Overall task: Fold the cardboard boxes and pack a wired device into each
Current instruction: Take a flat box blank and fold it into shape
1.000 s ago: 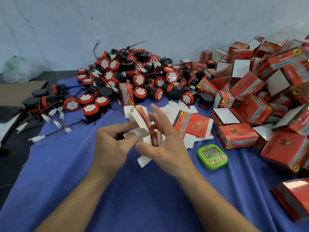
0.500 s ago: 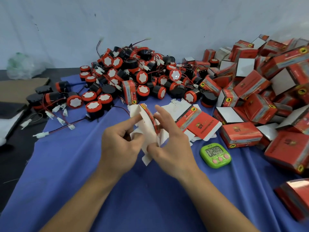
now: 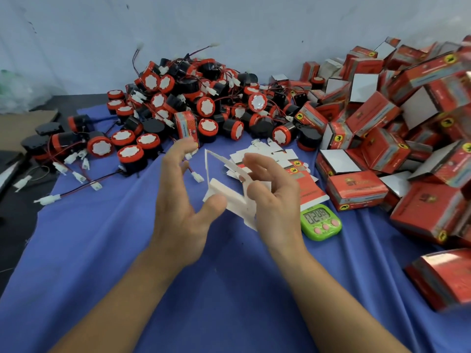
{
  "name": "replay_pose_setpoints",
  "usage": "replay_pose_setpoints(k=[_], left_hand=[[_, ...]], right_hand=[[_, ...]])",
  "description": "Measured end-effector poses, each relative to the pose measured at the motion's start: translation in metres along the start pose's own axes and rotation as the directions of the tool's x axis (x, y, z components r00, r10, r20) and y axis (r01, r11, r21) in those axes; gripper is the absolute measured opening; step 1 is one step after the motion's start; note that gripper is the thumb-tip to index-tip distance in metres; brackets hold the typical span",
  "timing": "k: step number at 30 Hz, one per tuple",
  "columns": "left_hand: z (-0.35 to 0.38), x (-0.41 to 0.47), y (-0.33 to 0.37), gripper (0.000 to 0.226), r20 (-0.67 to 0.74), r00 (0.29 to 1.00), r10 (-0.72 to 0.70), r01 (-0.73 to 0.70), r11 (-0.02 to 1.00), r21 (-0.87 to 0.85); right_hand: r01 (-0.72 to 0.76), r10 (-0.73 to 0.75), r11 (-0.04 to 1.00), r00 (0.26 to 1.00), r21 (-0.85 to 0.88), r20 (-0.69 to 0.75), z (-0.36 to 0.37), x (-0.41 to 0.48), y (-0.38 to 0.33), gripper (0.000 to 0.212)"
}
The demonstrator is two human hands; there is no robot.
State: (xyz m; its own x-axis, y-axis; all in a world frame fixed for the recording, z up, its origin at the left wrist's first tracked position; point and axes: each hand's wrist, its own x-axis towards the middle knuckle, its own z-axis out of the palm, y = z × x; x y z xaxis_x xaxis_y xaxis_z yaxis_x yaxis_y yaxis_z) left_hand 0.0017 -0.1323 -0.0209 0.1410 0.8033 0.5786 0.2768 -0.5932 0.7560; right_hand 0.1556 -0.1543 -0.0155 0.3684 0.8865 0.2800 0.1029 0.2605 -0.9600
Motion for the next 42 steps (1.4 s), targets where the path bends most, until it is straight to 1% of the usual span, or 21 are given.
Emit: replay_pose_setpoints(k=[2,3,5,8,9,12,14,16,18,19,21,22,23,26,28,30,32,36,37,40,42], left_hand=[[-0.002,0.000,-0.001,0.076,0.136,0.991,-0.005,0.014,0.998,-0.063],[-0.003,0.000,-0.002,0.077,0.165,0.986,-0.022,0.035,0.997,-0.075],[-0.004,0.001,-0.001,0.073,0.171,0.985,-0.030,0.042,0.997,-0.067],[-0.002,0.004,-0.003,0.055,0.217,0.976,0.028,-0.027,1.000,-0.004],[0.000,0.005,-0.003,0.053,0.229,0.973,-0.002,-0.004,1.000,0.022],[0.005,0.004,-0.006,0.068,0.206,0.971,-0.124,0.111,0.991,0.073],[0.009,0.004,-0.008,0.059,0.164,0.976,-0.143,0.131,0.988,0.085],[0.013,0.006,-0.007,0.041,0.109,0.981,-0.160,0.151,0.985,0.085],[0.016,0.007,-0.007,0.031,0.047,0.977,-0.209,0.206,0.976,0.065],[0.016,0.008,-0.007,0.030,0.009,0.972,-0.236,0.235,0.970,0.059],[0.013,0.010,-0.011,0.032,-0.074,0.961,-0.265,0.270,0.961,0.060],[0.011,0.010,-0.014,0.033,-0.106,0.955,-0.277,0.284,0.957,0.058],[0.010,0.011,-0.017,0.033,-0.129,0.947,-0.295,0.303,0.952,0.050],[0.008,0.014,-0.026,0.027,-0.154,0.910,-0.385,0.382,0.923,-0.049],[0.007,0.016,-0.029,0.025,-0.153,0.875,-0.459,0.427,0.881,-0.203],[0.006,0.018,-0.031,0.032,-0.185,0.852,-0.489,0.429,0.856,-0.289],[0.005,0.018,-0.029,0.038,-0.175,0.862,-0.475,0.421,0.865,-0.273],[0.007,0.010,-0.025,0.040,0.028,0.929,-0.368,0.367,0.915,-0.164],[0.007,0.009,-0.024,0.041,0.053,0.938,-0.343,0.347,0.929,-0.126],[0.005,0.009,-0.025,0.051,0.072,0.943,-0.324,0.327,0.945,-0.029],[0.003,0.009,-0.026,0.056,0.097,0.942,-0.321,0.320,0.947,0.024]], right_hand=[[-0.002,0.002,0.999,1.000,0.034,0.023,0.000,0.000,0.001,0.052],[-0.010,0.009,0.999,1.000,0.044,0.023,0.000,0.001,0.002,0.051],[-0.039,0.039,0.998,0.999,0.052,-0.010,0.001,0.003,0.003,0.046],[-0.125,0.131,0.990,0.985,0.065,-0.115,0.000,0.007,0.005,0.039],[-0.161,0.168,0.985,0.976,0.054,-0.142,0.000,0.007,0.006,0.038],[-0.223,0.220,0.975,0.961,0.002,-0.165,0.001,0.007,0.006,0.037],[-0.216,0.210,0.976,0.967,-0.033,-0.144,0.002,0.007,0.003,0.036],[-0.190,0.184,0.979,0.980,-0.074,-0.072,0.000,0.010,0.002,0.038],[-0.169,0.172,0.985,0.979,-0.033,0.108,-0.007,0.014,0.003,0.040],[-0.154,0.150,0.988,0.959,-0.001,0.241,-0.012,0.015,0.002,0.041],[-0.097,0.088,0.995,0.866,-0.009,0.493,-0.016,0.015,0.000,0.040],[-0.060,0.078,0.997,0.834,-0.050,0.546,-0.013,0.013,0.001,0.035],[-0.038,0.092,0.993,0.841,-0.113,0.533,-0.008,0.010,0.001,0.029],[-0.095,0.178,0.964,0.924,-0.249,0.338,0.011,-0.001,0.003,0.009],[-0.104,0.179,0.956,0.948,-0.275,0.264,0.019,-0.006,0.006,0.011],[-0.105,0.166,0.955,0.964,-0.276,0.208,0.021,-0.005,0.008,0.013],[-0.120,0.173,0.954,0.969,-0.274,0.176,0.020,-0.003,0.008,0.013],[-0.163,0.191,0.965,0.973,-0.207,0.127,0.013,0.001,0.010,0.015],[-0.152,0.184,0.964,0.973,-0.217,0.138,0.013,0.001,0.009,0.018],[-0.091,0.173,0.936,0.960,-0.339,0.219,0.013,0.001,0.012,0.027],[-0.105,0.205,0.941,0.933,-0.322,0.296,0.013,0.001,0.012,0.039]])
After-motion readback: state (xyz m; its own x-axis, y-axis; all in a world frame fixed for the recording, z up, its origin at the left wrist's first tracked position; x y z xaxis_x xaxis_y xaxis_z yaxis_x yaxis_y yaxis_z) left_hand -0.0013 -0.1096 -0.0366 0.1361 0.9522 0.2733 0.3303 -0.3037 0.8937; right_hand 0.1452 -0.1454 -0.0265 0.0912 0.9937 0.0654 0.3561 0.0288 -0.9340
